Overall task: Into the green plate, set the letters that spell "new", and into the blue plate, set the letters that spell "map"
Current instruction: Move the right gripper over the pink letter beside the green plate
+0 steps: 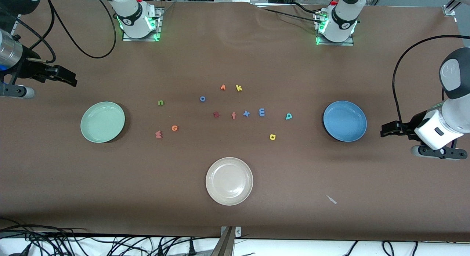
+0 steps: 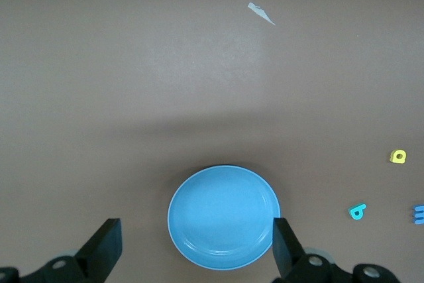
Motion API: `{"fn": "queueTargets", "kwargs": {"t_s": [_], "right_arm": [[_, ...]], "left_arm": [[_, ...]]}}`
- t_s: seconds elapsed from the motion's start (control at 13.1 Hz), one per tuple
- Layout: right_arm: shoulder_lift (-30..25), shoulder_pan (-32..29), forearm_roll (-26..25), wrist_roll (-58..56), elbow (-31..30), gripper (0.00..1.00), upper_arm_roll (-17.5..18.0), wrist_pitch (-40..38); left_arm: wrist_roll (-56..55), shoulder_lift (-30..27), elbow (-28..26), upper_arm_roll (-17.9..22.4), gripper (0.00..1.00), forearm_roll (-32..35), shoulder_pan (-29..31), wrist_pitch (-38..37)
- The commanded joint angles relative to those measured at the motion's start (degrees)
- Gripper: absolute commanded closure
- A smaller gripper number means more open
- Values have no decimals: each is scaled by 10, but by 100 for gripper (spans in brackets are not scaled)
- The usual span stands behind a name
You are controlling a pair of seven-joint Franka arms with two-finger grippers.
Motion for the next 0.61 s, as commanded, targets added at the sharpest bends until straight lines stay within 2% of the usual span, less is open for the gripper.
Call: {"fn": "queueTargets", "kwargs": {"t_s": [0.0,0.23,0.31,0.54], "right_arm": [[22,-3,1,6,7,0,1,7],[77,-4,16,2,9,0,1,21],[83,1,32,5,9,0,1,23],[115,3,38,-1,6,0,5,52]], "left_arm": [[16,-2,-2,2,0,-9,-2,-3],[16,0,-2,2,0,-9,-2,-3],[16,0,-2,2,0,-9,-2,-3],[16,0,-2,2,0,-9,-2,-3]]}}
